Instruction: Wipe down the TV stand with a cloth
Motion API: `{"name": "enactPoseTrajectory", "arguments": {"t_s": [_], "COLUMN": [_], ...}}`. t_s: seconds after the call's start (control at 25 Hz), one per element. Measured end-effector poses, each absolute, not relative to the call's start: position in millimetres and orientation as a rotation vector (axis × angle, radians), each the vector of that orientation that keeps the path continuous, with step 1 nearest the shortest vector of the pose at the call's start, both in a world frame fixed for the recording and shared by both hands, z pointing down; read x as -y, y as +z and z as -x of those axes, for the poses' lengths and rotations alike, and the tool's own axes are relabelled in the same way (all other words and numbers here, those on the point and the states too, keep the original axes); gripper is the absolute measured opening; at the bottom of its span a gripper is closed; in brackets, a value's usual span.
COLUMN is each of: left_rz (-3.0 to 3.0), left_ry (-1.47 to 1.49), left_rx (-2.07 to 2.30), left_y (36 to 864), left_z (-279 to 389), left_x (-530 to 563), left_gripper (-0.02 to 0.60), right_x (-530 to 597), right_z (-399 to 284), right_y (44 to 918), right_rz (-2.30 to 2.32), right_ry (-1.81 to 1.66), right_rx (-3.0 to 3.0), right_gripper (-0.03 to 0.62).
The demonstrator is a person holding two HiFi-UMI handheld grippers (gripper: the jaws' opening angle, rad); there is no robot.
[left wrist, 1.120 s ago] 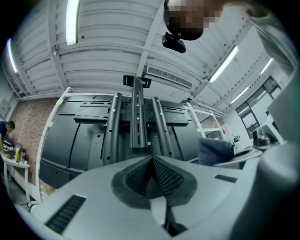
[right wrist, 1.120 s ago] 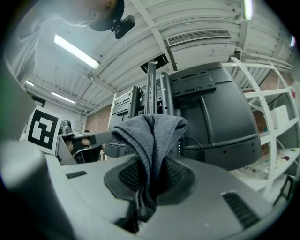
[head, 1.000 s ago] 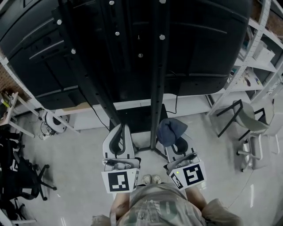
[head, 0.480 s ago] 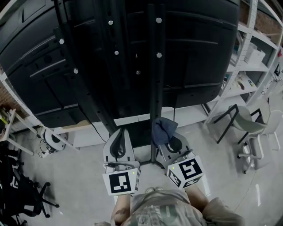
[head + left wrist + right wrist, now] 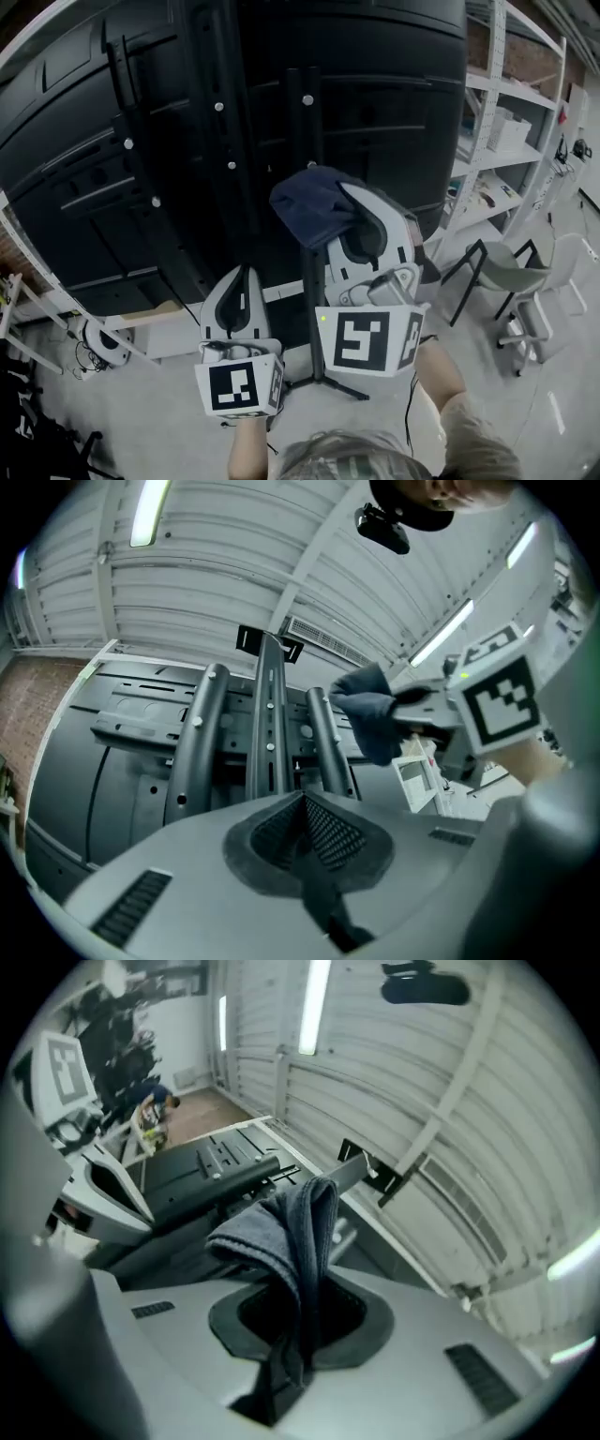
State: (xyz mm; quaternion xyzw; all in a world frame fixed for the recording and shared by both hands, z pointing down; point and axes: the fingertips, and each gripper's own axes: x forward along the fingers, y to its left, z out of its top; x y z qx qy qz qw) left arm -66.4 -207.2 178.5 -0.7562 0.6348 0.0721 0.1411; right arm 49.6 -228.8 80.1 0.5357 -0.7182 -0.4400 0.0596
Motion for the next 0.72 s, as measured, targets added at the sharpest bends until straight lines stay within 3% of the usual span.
{"name": "enactPoseTrajectory", "arguments": {"t_s": [0.24,0.72], "left_rz": [2.213,2.216], "left_ry": [0.209,0.227], "left_rx": [-1.746,-1.769], "left_y": [173,176], "left_z": [47,55], "left_x": [208,211], "left_gripper": [0.014,0.014], "right_x": [237,271], "right_z": [-32,-20], "right_y": [-8,-35], "right_rz": [-1.614,-1.542], "right_ry": [-1.703,-1.731], "right_rx": [1.719,1.468], "right_gripper": [0.057,0.057]}}
